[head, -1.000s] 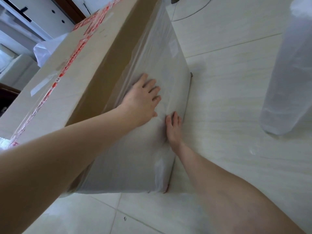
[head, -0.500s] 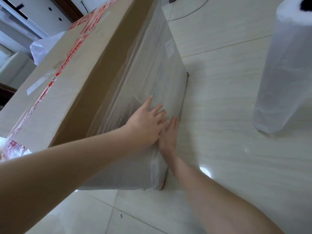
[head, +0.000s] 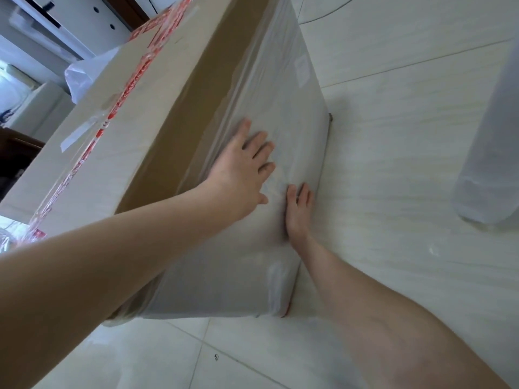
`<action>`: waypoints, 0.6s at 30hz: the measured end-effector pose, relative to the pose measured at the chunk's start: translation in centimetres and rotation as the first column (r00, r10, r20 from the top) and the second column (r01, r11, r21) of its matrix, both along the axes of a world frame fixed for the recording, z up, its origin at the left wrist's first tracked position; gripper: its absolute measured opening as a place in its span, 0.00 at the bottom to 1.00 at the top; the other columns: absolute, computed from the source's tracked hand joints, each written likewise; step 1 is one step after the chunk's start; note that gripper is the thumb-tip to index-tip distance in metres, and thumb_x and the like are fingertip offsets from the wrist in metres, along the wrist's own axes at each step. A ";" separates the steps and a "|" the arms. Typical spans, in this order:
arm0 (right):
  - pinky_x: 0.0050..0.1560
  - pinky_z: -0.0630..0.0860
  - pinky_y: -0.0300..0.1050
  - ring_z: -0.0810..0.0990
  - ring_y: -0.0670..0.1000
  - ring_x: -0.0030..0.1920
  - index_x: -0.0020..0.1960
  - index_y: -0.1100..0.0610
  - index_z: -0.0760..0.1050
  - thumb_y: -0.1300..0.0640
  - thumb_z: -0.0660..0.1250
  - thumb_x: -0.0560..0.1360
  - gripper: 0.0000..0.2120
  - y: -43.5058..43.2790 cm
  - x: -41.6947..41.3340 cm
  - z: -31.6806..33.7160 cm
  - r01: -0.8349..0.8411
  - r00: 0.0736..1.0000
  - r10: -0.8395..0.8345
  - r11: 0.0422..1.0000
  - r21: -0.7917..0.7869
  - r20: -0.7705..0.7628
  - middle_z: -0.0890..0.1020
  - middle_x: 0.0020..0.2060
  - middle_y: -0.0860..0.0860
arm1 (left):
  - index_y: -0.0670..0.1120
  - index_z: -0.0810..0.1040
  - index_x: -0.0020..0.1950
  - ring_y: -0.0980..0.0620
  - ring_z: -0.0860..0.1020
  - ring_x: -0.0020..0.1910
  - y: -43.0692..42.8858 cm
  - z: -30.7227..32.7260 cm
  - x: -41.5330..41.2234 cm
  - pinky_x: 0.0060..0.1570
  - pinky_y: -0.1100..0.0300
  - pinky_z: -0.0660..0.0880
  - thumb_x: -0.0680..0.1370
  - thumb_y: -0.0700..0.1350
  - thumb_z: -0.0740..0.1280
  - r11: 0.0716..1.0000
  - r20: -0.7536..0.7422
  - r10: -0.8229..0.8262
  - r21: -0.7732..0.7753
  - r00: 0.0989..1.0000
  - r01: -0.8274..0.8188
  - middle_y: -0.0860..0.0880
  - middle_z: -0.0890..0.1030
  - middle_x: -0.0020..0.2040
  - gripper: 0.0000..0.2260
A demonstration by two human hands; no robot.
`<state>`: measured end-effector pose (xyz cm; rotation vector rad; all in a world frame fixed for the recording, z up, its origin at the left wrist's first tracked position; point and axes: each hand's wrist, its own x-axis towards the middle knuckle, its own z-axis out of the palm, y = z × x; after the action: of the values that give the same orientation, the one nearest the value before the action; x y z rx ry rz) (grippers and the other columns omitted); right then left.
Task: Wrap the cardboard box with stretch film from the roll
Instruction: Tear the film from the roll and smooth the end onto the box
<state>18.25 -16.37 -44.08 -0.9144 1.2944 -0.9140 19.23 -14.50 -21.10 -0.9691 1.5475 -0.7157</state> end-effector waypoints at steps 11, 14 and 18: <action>0.73 0.53 0.47 0.53 0.56 0.76 0.76 0.61 0.53 0.46 0.53 0.81 0.30 -1.9 -4.6 1.1 0.260 0.949 -0.253 0.965 0.017 -0.191 0.55 0.75 0.60 | 0.42 0.57 0.75 0.43 0.48 0.76 -1.4 2.9 -1.4 0.72 0.43 0.42 0.83 0.50 0.49 0.992 -0.259 -0.064 -0.122 0.964 0.033 0.42 0.52 0.77 0.23; 0.73 0.53 0.46 0.52 0.55 0.76 0.77 0.61 0.52 0.45 0.54 0.81 0.31 -1.5 -4.9 3.0 0.273 0.950 -0.274 0.962 -0.031 -0.150 0.54 0.76 0.58 | 0.44 0.49 0.78 0.45 0.44 0.77 -0.7 2.8 -1.9 0.71 0.41 0.38 0.82 0.55 0.46 0.994 -0.231 -0.073 -0.099 0.970 0.051 0.44 0.47 0.78 0.27; 0.75 0.48 0.45 0.50 0.53 0.76 0.76 0.62 0.51 0.45 0.54 0.81 0.31 0.0 -3.9 5.5 0.195 0.975 -0.208 0.970 -0.142 -0.080 0.53 0.76 0.58 | 0.43 0.45 0.78 0.44 0.41 0.77 1.3 1.2 -1.5 0.69 0.39 0.34 0.81 0.58 0.42 0.998 -0.160 -0.043 -0.054 0.986 0.035 0.45 0.43 0.78 0.29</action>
<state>14.37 -16.36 -38.60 -0.9504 1.4402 -1.1388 17.74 -13.24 -19.91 -1.0584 1.7000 -0.7216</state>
